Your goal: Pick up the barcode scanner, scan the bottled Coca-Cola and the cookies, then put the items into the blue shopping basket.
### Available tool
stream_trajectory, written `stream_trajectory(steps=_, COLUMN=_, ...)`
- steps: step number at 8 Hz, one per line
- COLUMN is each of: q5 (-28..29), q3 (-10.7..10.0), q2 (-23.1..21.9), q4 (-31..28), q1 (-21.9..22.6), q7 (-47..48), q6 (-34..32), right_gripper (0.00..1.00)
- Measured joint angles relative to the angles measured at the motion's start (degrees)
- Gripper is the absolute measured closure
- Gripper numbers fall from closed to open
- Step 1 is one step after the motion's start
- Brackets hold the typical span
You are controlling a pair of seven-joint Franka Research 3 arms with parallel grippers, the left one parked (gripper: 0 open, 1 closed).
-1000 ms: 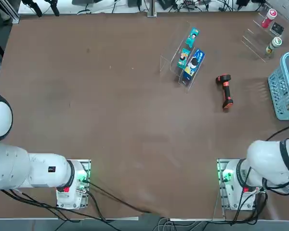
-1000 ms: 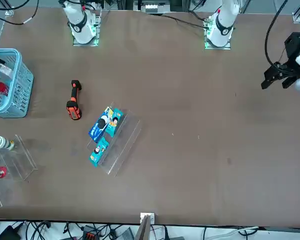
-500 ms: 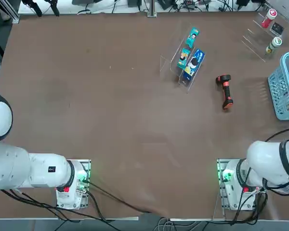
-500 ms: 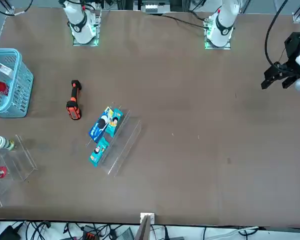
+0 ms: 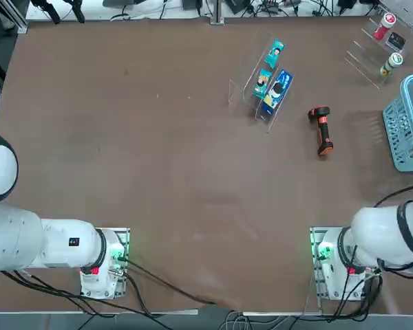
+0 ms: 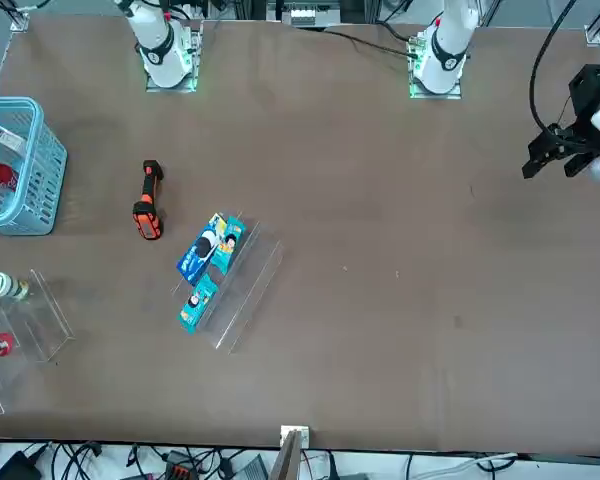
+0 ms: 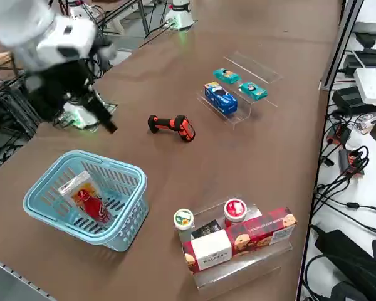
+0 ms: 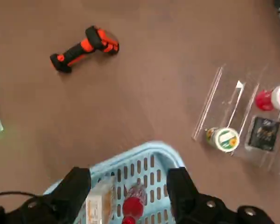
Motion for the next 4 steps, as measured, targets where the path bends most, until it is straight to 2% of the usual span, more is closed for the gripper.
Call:
stream_trajectory(steps=2, q5=-0.52, q3=0.07, q2=-0.44, q4=4.48, q1=6.35, q7=12.6, q6=-3.75, right_gripper=0.0)
stream_trajectory(steps=4, q5=-3.1, q3=0.13, q2=-1.86, q4=6.05, q1=12.85, q7=28.48, q6=-5.72, right_gripper=0.0)
